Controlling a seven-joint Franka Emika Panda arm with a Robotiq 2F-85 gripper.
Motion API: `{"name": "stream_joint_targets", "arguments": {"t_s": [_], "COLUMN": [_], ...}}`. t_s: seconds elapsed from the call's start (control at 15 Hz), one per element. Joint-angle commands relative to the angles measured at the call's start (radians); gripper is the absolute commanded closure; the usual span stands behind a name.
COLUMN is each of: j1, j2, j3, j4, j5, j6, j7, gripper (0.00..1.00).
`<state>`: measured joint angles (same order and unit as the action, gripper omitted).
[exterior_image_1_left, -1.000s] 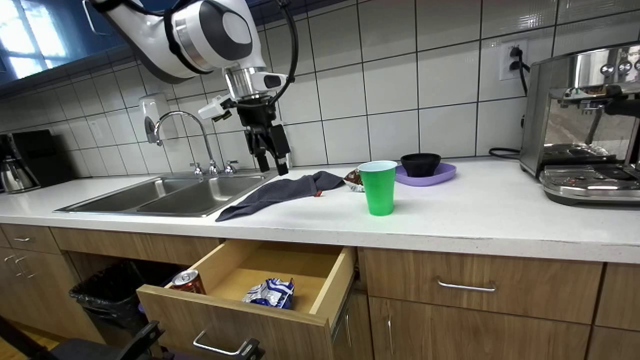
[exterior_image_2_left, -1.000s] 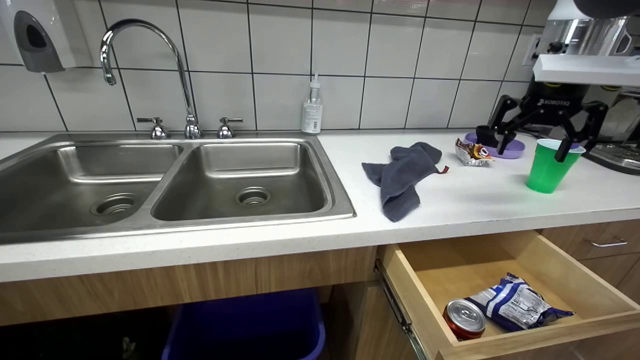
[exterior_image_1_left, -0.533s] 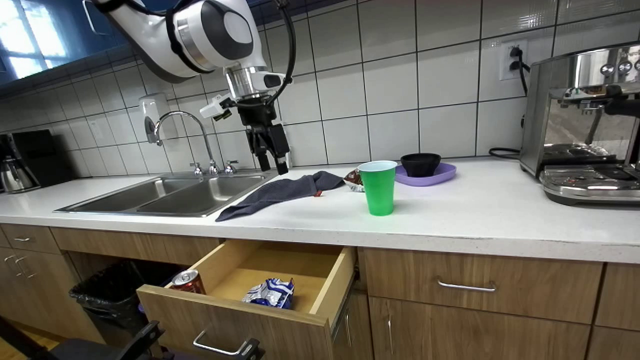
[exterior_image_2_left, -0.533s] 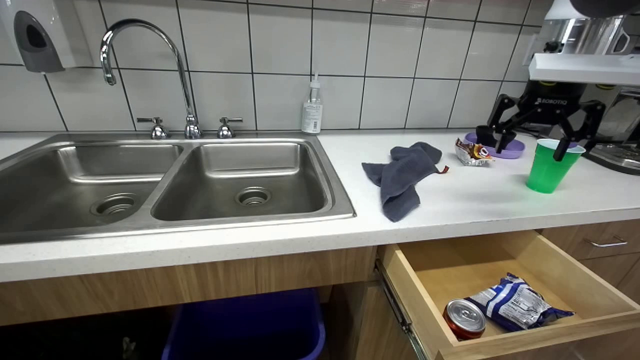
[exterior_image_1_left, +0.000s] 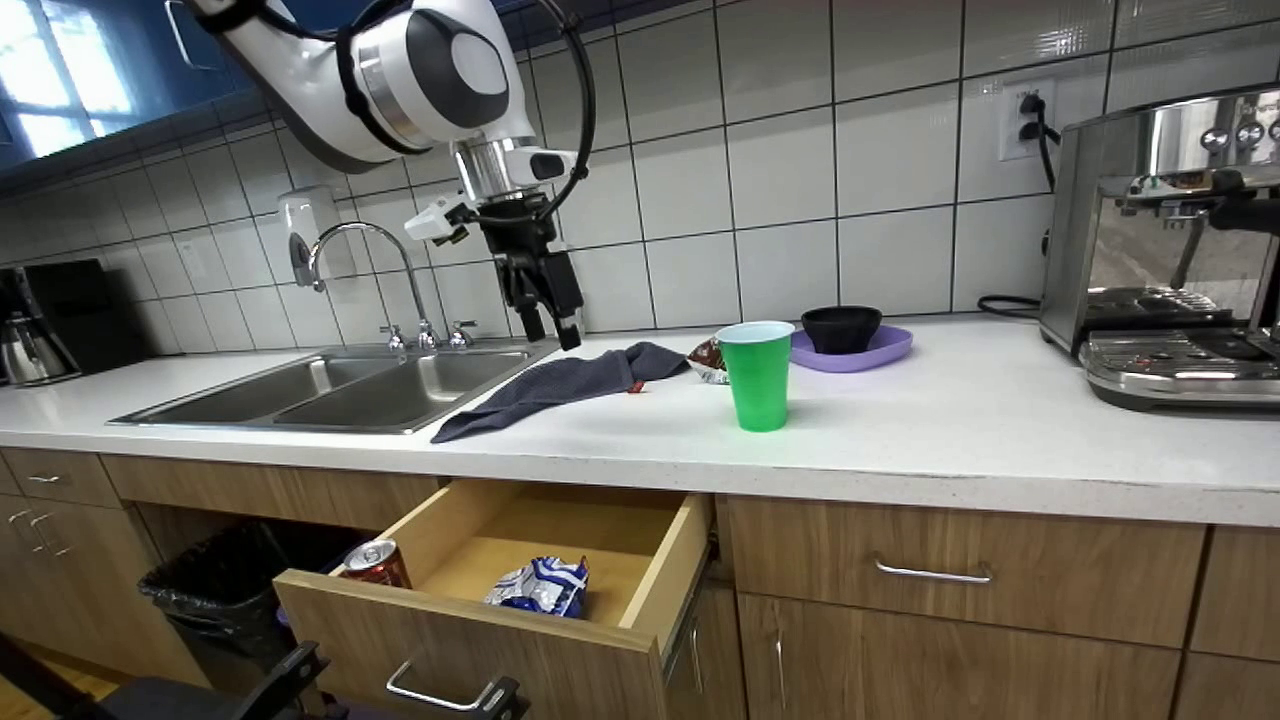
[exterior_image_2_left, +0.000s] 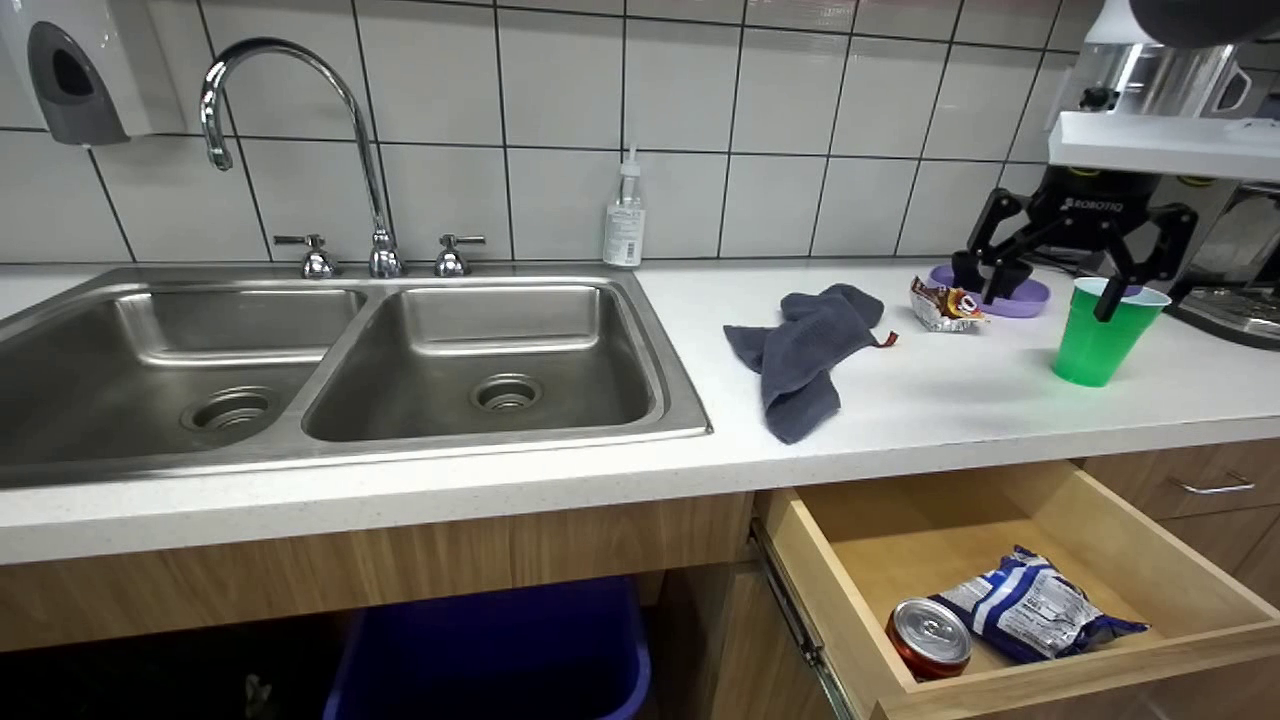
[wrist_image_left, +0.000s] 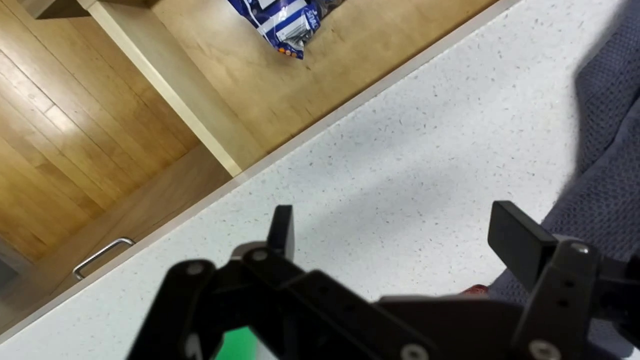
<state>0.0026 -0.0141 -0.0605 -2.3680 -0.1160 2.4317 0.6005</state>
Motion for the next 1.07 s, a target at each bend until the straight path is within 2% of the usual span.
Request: {"name": "stream_joint_targets", "arguments": {"t_s": [0.0, 0.47, 1.0], "j1": [-0.020, -0.033, -0.017], "j2": [0.035, 0.109, 0.226], "j3": [0.007, -0.026, -0.067], "j4": [0.027, 0.111, 0.250], "j5": [-0.008, -0.008, -0.007], "j6": [0.047, 0.100, 0.122], "j7": [0.033, 0.056, 0.194], "gripper": [0.00, 0.00, 0.00]}}
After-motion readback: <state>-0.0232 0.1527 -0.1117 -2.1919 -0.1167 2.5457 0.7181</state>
